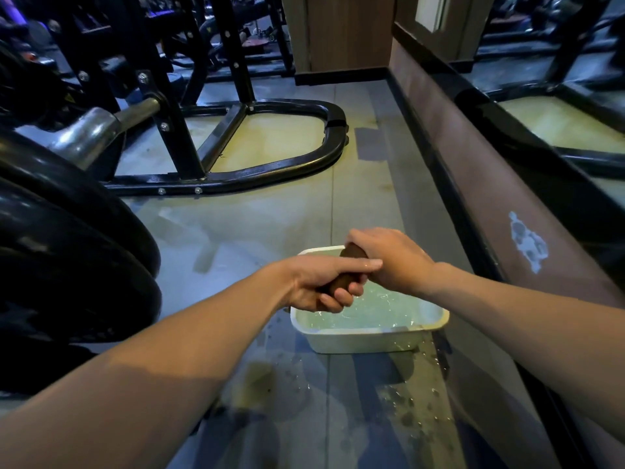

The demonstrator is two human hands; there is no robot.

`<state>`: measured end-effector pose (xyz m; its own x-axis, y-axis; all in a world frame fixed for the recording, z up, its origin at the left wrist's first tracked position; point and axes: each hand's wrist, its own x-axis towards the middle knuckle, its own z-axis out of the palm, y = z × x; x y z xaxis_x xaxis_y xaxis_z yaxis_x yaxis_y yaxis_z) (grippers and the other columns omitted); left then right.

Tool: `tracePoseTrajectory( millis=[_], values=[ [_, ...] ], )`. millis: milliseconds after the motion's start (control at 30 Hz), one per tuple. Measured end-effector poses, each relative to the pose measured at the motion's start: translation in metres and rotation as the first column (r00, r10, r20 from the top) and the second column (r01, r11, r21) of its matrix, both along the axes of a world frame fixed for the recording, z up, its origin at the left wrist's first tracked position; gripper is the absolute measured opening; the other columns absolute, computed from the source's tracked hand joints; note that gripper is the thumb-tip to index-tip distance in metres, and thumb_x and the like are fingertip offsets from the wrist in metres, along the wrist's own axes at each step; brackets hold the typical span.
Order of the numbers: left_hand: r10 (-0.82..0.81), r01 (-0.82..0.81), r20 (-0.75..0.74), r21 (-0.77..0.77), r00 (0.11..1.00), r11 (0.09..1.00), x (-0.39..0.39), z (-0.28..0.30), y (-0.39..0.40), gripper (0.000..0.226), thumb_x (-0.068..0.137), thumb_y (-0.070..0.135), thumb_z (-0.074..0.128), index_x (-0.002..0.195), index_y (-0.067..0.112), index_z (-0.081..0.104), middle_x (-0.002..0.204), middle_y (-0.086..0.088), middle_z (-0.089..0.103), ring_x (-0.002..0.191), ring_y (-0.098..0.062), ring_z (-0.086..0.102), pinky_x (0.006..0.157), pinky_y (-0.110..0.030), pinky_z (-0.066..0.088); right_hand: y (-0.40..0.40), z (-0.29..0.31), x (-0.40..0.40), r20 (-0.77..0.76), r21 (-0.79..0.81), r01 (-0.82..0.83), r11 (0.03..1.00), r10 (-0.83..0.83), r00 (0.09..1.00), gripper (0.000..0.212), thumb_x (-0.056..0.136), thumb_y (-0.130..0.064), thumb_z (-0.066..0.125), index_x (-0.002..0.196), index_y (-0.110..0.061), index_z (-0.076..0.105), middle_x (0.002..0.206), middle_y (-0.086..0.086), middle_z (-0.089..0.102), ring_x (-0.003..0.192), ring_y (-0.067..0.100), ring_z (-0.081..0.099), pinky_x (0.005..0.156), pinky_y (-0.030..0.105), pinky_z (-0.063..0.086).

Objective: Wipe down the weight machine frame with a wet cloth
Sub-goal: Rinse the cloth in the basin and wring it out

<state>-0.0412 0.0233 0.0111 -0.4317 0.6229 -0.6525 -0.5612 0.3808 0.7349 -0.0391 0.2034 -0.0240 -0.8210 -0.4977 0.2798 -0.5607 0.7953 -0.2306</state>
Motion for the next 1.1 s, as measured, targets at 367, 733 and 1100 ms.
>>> tracePoseTrajectory(
  millis=[367, 733, 1100],
  values=[
    [-0.587, -0.363, -0.752, -0.659, 0.302, 0.658, -0.010, -0.016, 0.018, 0.014, 0.097, 0.019, 0.054, 0.111, 0.016, 0.057, 0.098, -0.008, 0.063, 0.080, -0.027, 0.052, 0.069, -0.035, 0.040, -0.023, 0.014, -0.017, 0.403, 0.227, 0.316, 0.921, -0.384, 0.831, 0.016, 0.086, -0.010, 0.056, 0.072, -0.013, 0.062, 0.070, 0.008, 0.065, 0.062, 0.028, 0.063, 0.051, 0.033, 0.049],
    [-0.670, -0.304, -0.741, -0.647, 0.038, 0.699, -0.012, -0.035, 0.009, 0.043, 0.097, 0.023, 0.056, 0.138, 0.029, 0.043, 0.106, -0.004, 0.070, 0.087, -0.032, 0.063, 0.068, -0.038, 0.047, -0.010, 0.003, -0.004, 0.552, 0.090, 0.316, 0.945, -0.311, 0.774, 0.017, 0.090, -0.019, 0.066, 0.105, -0.020, 0.057, 0.072, 0.002, 0.067, 0.053, 0.014, 0.063, 0.046, 0.029, 0.048],
    [0.412, -0.419, -0.074, -0.167, 0.908, 0.893, -0.016, -0.004, -0.001, 0.009, 0.093, 0.009, 0.057, 0.085, 0.008, 0.054, 0.056, -0.002, 0.049, 0.042, -0.011, 0.048, 0.037, -0.019, 0.044, 0.043, -0.010, 0.014, 0.131, 0.210, 0.137, 0.968, -0.166, 0.977, 0.112, 0.087, -0.055, 0.072, 0.163, -0.037, -0.008, 0.171, -0.008, 0.004, 0.154, 0.026, 0.014, 0.122, 0.043, 0.032]
  ],
)
